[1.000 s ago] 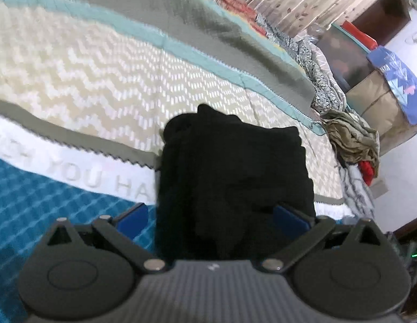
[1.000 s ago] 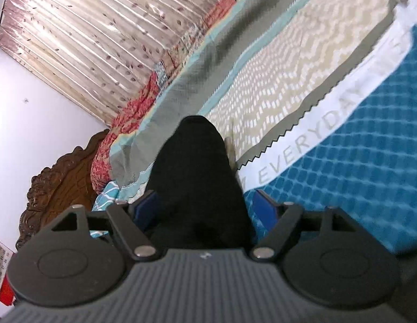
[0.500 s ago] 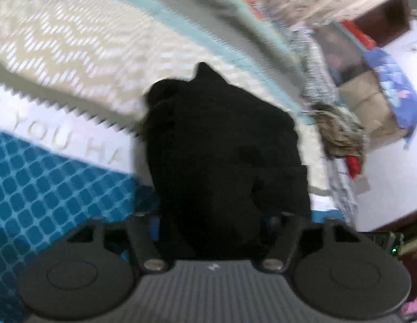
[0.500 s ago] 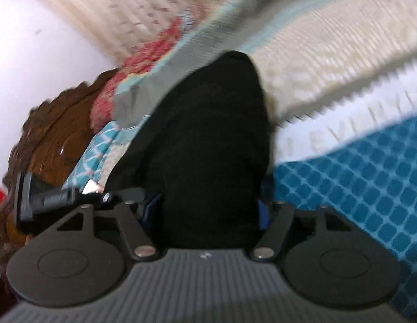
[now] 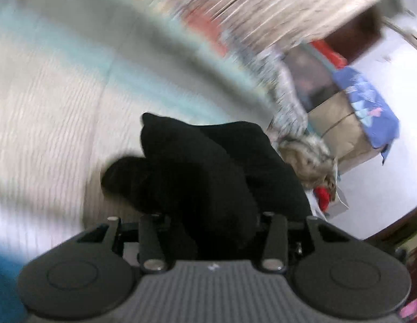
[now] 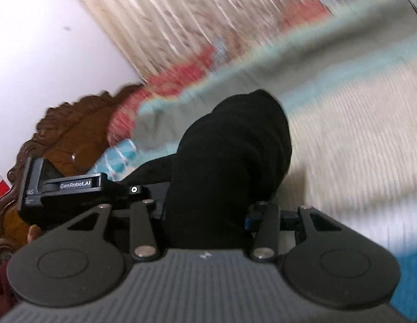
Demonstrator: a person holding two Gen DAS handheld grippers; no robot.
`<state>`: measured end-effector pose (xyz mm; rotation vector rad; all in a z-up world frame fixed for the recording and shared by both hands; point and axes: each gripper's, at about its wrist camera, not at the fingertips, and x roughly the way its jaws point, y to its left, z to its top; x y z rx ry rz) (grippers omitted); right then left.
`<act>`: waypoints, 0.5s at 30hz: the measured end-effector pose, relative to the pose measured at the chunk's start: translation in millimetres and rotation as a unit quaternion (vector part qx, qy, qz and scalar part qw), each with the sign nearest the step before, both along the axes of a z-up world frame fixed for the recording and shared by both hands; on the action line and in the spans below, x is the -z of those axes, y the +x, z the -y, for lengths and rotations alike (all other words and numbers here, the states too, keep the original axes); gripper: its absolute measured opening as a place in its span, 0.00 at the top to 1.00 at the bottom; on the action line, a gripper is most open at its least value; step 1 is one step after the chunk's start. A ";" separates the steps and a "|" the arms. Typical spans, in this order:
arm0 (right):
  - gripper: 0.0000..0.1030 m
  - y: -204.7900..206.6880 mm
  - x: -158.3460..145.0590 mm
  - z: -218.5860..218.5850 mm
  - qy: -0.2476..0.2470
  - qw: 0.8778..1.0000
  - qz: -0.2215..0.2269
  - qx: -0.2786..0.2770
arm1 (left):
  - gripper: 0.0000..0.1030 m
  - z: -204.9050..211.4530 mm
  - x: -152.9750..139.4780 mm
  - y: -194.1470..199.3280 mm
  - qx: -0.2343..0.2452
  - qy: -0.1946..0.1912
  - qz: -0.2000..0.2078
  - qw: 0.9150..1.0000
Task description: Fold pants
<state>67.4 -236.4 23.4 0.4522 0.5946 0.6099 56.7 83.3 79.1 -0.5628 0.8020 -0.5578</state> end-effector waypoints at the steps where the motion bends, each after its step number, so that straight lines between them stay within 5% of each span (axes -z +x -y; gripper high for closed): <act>1: 0.53 16.0 -12.6 -3.0 -0.009 1.000 0.024 -0.003 | 0.62 5.5 -17.0 14.3 -0.005 0.021 0.038 0.999; 6: 0.53 110.5 -45.7 -11.0 -0.009 0.993 0.117 0.012 | 0.58 21.7 -50.7 94.8 -0.048 0.075 0.135 0.987; 8: 0.51 147.7 -30.8 -8.1 -0.013 0.992 0.119 0.026 | 0.43 36.7 -39.5 130.2 -0.075 0.107 0.140 0.981; 10: 0.42 188.7 4.0 -4.7 -0.010 0.996 0.072 0.048 | 0.23 52.5 -4.1 175.7 -0.099 0.167 0.097 0.976; 13: 0.36 240.4 83.4 -3.5 -0.049 0.985 -0.102 0.127 | 0.34 66.2 69.3 222.7 -0.129 0.272 -0.039 0.953; 14: 0.36 243.3 106.2 1.1 -0.061 0.976 -0.145 0.151 | 0.22 63.9 85.7 224.3 -0.142 0.271 -0.055 0.951; 15: 0.35 232.2 111.3 10.1 -0.032 0.981 -0.114 0.152 | 0.20 58.9 88.2 216.3 -0.161 0.246 -0.038 0.955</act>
